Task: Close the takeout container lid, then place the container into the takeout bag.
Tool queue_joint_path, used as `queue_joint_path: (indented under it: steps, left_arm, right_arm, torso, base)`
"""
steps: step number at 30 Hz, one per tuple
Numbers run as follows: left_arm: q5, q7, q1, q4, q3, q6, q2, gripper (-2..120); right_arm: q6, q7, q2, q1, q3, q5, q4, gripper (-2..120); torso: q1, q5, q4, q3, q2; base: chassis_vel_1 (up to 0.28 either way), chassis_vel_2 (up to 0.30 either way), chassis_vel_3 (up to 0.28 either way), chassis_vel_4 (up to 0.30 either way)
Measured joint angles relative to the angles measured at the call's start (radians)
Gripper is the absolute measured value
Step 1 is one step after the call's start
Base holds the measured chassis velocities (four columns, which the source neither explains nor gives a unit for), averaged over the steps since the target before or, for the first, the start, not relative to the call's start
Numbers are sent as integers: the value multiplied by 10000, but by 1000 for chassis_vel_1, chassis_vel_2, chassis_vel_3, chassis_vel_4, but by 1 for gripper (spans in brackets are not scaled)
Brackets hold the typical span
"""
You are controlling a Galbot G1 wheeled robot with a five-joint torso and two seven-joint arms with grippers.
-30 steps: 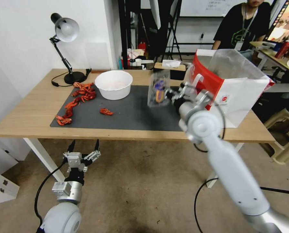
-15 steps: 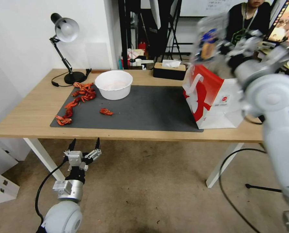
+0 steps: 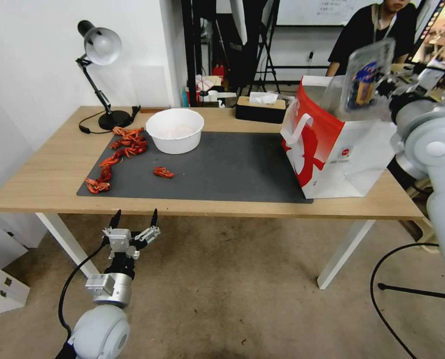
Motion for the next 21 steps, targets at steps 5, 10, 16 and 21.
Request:
queue_joint_path:
  steps: [5,10,16,21]
  left_arm:
    - [0,0,-3,-4,6,2,-9,100]
    - [-7,0,-17,-14,1,2,-10,100]
    - [-16,0,-36,-18,0,1,-45,100]
    - [-17,-4,-15,-29,-12,1,-69,100]
  right_arm:
    - [-31,-15,61,-66,0,-131,97,46]
    - [1133,-1107,45,-147,63,-66,460,61]
    - [2680,-3503,-92,-881,84,-167,1295,83]
    - [3263,-5252,-224,-2450,-99,-1408,2291,98]
  torso:
    - [0,3,-2,0,0]
    - [0,-1,-1,0,0]
    - [0,-1,-1,0,0]
    - [-1,2,-1,-1,0]
  base:
    - [0,0,0,0]
    - [0,0,0,0]
    - [0,0,0,0]
    - [0,0,0,0]
